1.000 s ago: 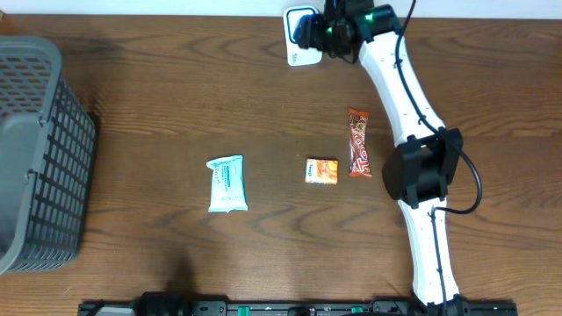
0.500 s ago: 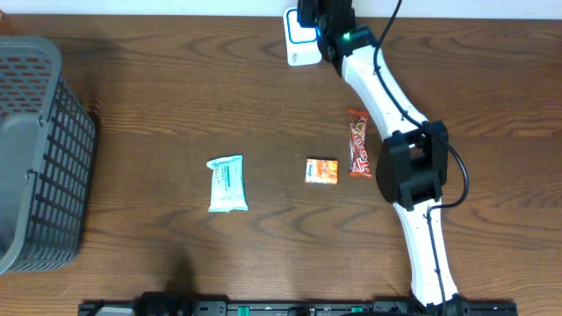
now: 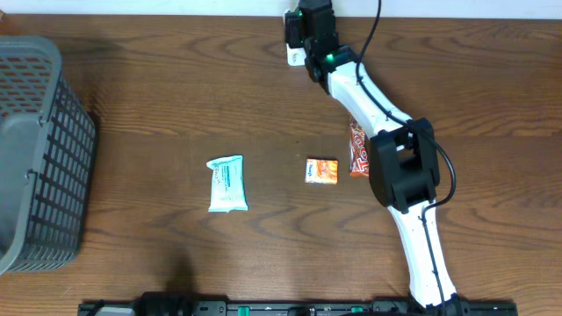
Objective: Scan the item barcode
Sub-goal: 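Hold the jar's label facing the scanner window, then carry the jar away to the right edge of the table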
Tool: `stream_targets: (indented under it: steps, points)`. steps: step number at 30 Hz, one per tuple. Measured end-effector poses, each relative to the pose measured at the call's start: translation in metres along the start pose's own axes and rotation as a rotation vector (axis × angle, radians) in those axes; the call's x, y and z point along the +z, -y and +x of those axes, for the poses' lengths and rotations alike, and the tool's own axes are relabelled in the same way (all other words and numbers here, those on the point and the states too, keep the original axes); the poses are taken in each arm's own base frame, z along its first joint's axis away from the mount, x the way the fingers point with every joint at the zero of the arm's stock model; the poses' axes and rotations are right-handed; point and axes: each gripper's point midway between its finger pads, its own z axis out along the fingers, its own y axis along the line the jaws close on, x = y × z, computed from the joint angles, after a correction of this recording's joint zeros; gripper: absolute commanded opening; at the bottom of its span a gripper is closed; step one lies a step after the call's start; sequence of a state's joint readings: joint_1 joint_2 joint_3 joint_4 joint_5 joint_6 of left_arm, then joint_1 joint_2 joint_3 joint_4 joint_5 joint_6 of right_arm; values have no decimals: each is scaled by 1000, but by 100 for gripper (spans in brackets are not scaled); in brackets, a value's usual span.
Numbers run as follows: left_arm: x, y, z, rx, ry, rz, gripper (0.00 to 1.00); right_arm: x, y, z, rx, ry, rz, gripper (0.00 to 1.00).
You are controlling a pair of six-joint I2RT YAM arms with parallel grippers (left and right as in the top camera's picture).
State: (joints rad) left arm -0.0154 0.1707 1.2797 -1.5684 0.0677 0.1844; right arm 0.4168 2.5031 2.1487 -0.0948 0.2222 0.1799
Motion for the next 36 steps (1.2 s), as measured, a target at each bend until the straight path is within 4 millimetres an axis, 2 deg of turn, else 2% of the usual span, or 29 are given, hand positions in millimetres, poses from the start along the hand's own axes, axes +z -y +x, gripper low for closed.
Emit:
stream_targets:
  steps: [4,10,20,29,33,36]
  points:
    - [0,0,0,0,0,0,84,4,-4,3,-3,17,4,44]
    - [0,0,0,0,0,0,84,14,5,18,-8,5,43,42]
    - [0,0,0,0,-1,0,84,16,14,37,-24,-58,78,42]
    - [0,0,0,0,-1,0,84,16,15,38,-29,-60,81,45]
    - [0,0,0,0,-1,0,84,10,16,36,-35,-82,87,48]
    - [0,0,0,0,0,0,84,-13,23,31,-57,-156,112,47]
